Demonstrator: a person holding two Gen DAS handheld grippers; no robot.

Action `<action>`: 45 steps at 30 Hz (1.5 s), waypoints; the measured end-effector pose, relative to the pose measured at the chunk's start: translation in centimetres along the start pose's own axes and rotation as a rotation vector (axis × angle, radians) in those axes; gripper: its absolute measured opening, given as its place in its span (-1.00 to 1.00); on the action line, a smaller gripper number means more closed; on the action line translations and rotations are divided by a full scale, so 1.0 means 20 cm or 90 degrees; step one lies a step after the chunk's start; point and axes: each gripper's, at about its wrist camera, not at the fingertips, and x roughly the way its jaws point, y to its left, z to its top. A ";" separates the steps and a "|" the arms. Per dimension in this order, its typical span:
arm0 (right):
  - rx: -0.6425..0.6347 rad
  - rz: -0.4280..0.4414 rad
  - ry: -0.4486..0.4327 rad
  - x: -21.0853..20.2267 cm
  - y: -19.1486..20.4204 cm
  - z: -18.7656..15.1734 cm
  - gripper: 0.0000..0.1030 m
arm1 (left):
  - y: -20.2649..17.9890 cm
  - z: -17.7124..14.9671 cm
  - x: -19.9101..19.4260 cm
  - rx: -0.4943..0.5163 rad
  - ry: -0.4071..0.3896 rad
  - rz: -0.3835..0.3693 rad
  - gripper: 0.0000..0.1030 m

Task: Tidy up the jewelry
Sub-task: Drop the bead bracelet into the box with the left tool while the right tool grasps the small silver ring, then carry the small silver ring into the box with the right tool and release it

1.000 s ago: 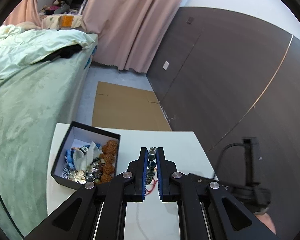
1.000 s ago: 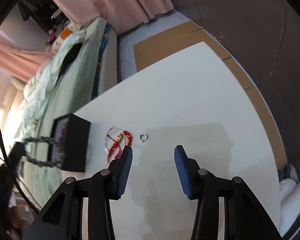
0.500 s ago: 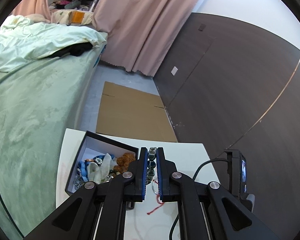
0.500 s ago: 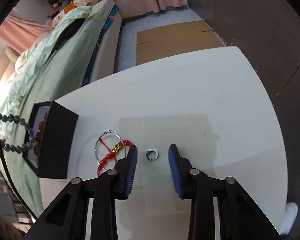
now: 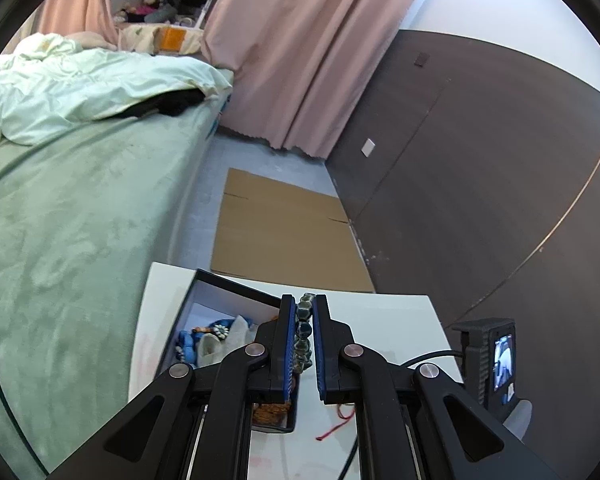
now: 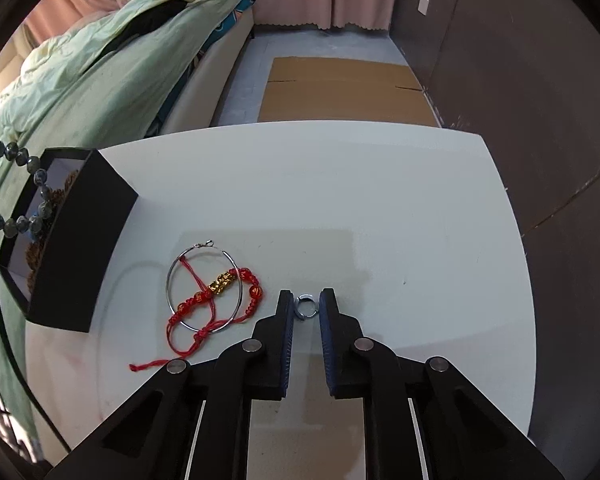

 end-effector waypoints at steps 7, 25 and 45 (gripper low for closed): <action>0.019 0.038 -0.033 -0.10 -0.01 -0.02 -0.72 | 0.06 -0.01 0.04 -0.046 0.040 0.013 -0.79; 0.084 0.261 -0.150 -0.35 0.11 -0.01 -0.71 | 0.15 -0.03 -0.15 -0.058 -0.002 0.058 0.51; 0.117 0.481 -0.129 -0.20 0.45 0.04 -0.71 | 0.40 0.03 -0.32 -0.116 -0.014 0.073 0.55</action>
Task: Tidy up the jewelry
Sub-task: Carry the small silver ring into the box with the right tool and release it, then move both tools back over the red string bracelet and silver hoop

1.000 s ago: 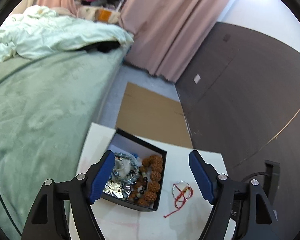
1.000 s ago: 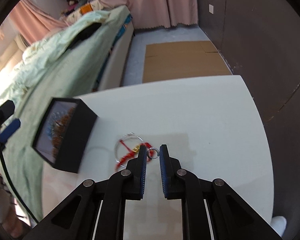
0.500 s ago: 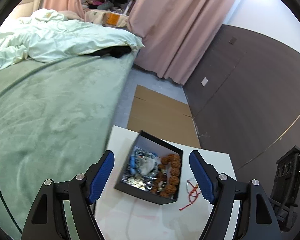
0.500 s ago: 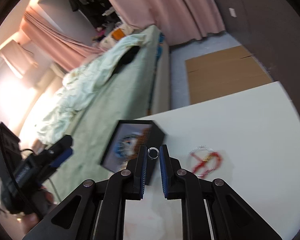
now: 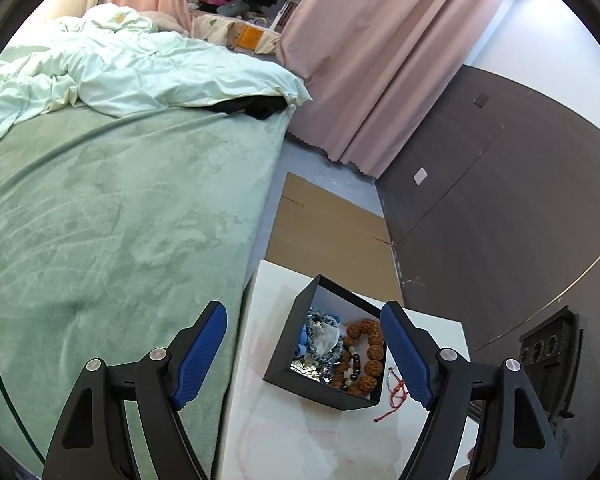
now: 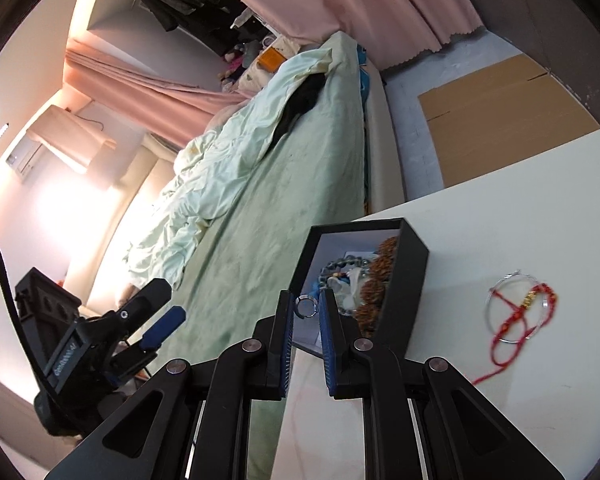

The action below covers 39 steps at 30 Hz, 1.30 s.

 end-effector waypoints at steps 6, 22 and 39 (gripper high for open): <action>0.026 -0.013 0.027 0.06 -0.03 0.00 0.05 | 0.01 0.01 0.01 -0.007 0.006 -0.001 0.55; 0.036 -0.121 -0.038 -0.42 -0.23 0.01 0.07 | -0.17 -0.10 0.07 0.056 0.022 -0.007 0.55; 0.073 -0.201 -0.061 -0.76 -0.42 -0.07 0.07 | -0.52 -0.39 0.16 0.210 0.061 -0.010 0.55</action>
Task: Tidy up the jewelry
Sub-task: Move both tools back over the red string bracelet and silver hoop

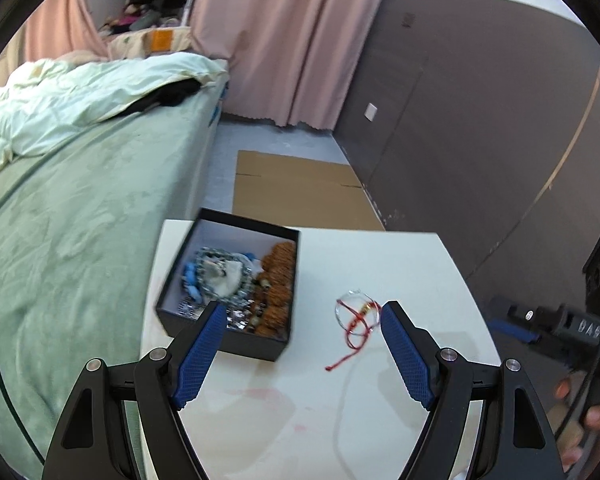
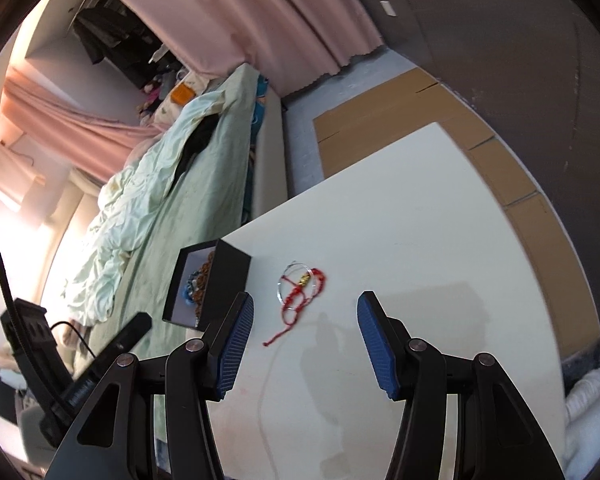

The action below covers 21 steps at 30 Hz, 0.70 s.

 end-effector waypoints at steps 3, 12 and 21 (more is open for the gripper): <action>0.006 -0.005 -0.002 -0.04 -0.04 0.00 0.07 | -0.07 -0.03 0.04 0.025 0.007 0.000 0.51; 0.014 -0.024 0.002 -0.11 -0.13 0.00 0.11 | -0.27 -0.13 0.18 0.094 0.044 -0.018 0.34; 0.010 -0.060 0.032 -0.08 -0.20 0.01 0.29 | -0.32 -0.19 0.31 0.110 0.082 -0.016 0.14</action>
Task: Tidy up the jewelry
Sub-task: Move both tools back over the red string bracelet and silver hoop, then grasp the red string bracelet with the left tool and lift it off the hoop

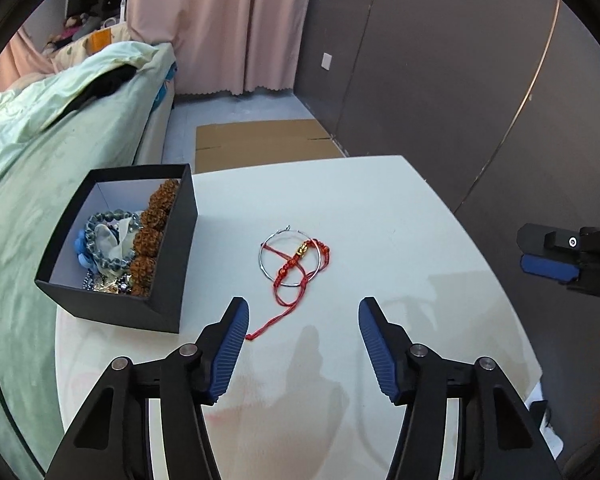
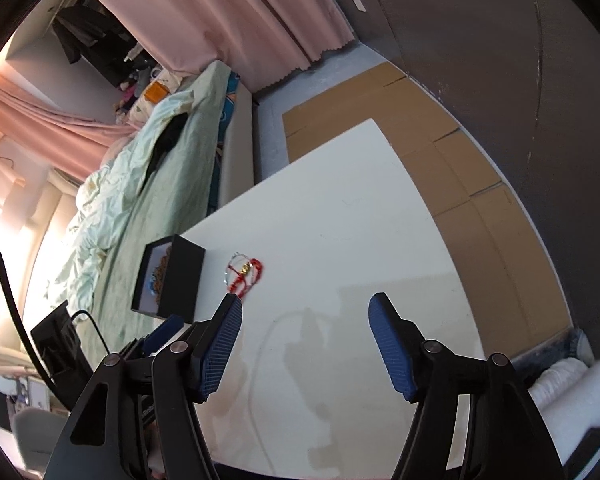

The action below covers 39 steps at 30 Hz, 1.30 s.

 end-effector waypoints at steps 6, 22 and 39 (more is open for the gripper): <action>0.043 -0.015 0.034 0.09 -0.07 0.02 0.30 | -0.01 0.00 0.07 0.010 0.012 0.005 0.12; 0.008 -0.021 0.047 0.14 -0.04 0.08 0.30 | -0.02 0.01 0.26 0.050 0.034 0.032 -0.30; 0.002 -0.028 0.021 0.12 0.00 0.06 0.30 | 0.05 0.06 -0.03 -0.018 -0.032 -0.065 -0.98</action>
